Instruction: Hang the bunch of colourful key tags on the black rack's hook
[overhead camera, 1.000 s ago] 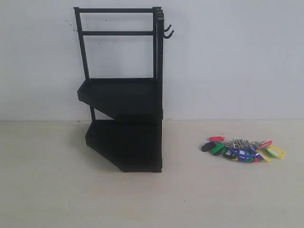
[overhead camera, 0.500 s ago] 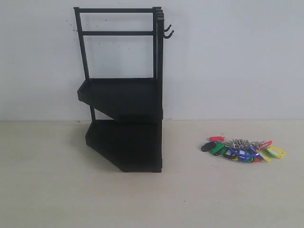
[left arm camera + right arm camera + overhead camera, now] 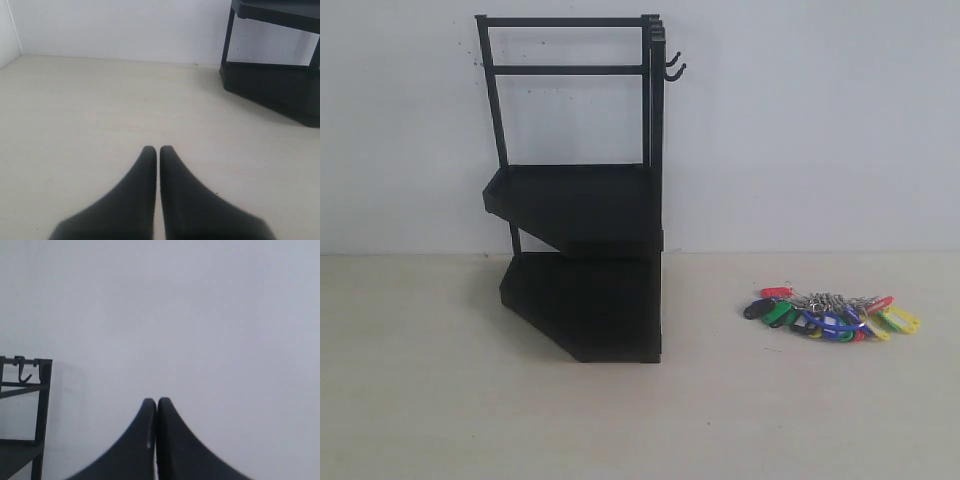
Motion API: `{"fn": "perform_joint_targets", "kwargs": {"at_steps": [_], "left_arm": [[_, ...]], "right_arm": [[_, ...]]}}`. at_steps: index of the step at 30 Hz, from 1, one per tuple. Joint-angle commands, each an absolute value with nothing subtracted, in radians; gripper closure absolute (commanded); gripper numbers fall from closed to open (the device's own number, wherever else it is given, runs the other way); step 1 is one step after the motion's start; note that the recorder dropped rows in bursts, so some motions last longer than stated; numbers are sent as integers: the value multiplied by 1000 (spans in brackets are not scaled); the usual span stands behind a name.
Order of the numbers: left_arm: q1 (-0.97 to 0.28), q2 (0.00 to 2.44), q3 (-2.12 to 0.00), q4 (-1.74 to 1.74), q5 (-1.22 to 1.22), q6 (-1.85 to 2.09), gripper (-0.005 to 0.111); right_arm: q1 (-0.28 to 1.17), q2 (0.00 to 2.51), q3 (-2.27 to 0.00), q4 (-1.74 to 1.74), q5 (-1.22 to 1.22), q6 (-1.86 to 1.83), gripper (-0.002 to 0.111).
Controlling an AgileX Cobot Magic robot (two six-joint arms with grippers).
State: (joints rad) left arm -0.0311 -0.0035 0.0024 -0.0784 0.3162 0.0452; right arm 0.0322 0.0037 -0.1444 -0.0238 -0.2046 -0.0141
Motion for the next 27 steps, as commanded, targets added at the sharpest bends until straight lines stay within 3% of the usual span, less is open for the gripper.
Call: {"fn": "perform_joint_targets", "kwargs": {"at_steps": [1,7,27], "left_arm": [[-28,0,0,-80,308,45,102],[-28,0,0,-80,308,45,102],[-28,0,0,-80,308,45,102]], "right_arm": [[29,75,-365,-28,75,-40,108],[29,267,-608,-28,442,-38,108],[29,372,-654,24,316,-24,108]]}}
